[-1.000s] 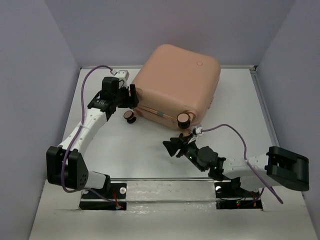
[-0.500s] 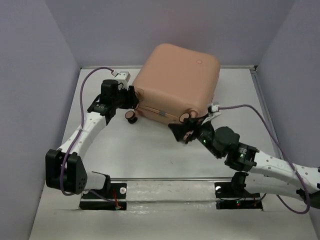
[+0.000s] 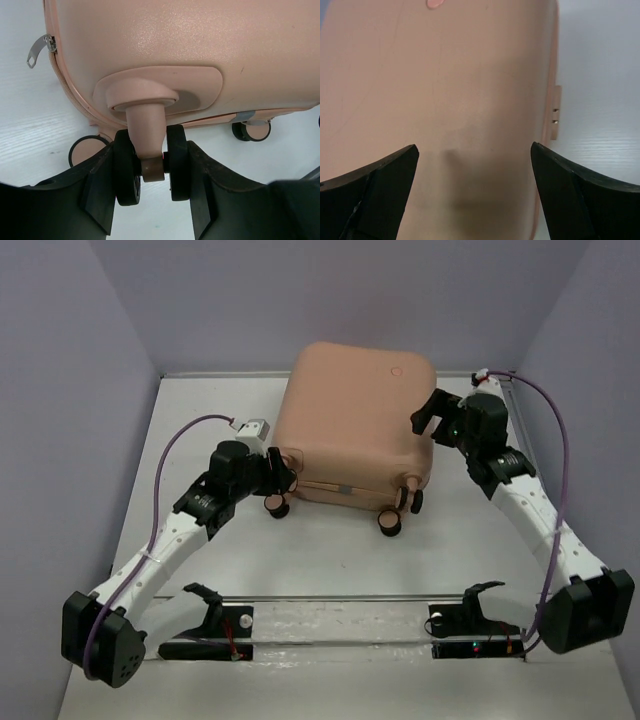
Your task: Pack the luggage
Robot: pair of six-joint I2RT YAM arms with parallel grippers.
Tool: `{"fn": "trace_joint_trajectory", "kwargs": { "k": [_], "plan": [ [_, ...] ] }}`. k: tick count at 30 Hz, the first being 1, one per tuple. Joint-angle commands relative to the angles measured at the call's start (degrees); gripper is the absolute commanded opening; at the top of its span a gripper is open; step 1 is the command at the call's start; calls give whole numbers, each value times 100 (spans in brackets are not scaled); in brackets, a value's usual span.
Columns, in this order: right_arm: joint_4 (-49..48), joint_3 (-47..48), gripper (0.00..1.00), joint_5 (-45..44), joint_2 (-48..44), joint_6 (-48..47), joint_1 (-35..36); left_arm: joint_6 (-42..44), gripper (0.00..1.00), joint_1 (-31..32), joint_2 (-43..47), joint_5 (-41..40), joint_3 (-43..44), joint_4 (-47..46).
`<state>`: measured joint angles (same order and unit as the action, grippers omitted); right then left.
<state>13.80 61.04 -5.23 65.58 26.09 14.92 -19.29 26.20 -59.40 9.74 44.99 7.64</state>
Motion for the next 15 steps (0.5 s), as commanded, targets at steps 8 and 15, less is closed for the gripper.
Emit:
{"fn": "trace_joint_trajectory", "kwargs": {
  "k": [8,15],
  "plan": [
    [-167,2206,94,4133,2888,-165,160,-1217,6,1923,842,591,-904,-789],
    [149,4073,99,4005,3647,-24,407,-1700,6,2144,912,653,-1019,-1607]
  ]
}}
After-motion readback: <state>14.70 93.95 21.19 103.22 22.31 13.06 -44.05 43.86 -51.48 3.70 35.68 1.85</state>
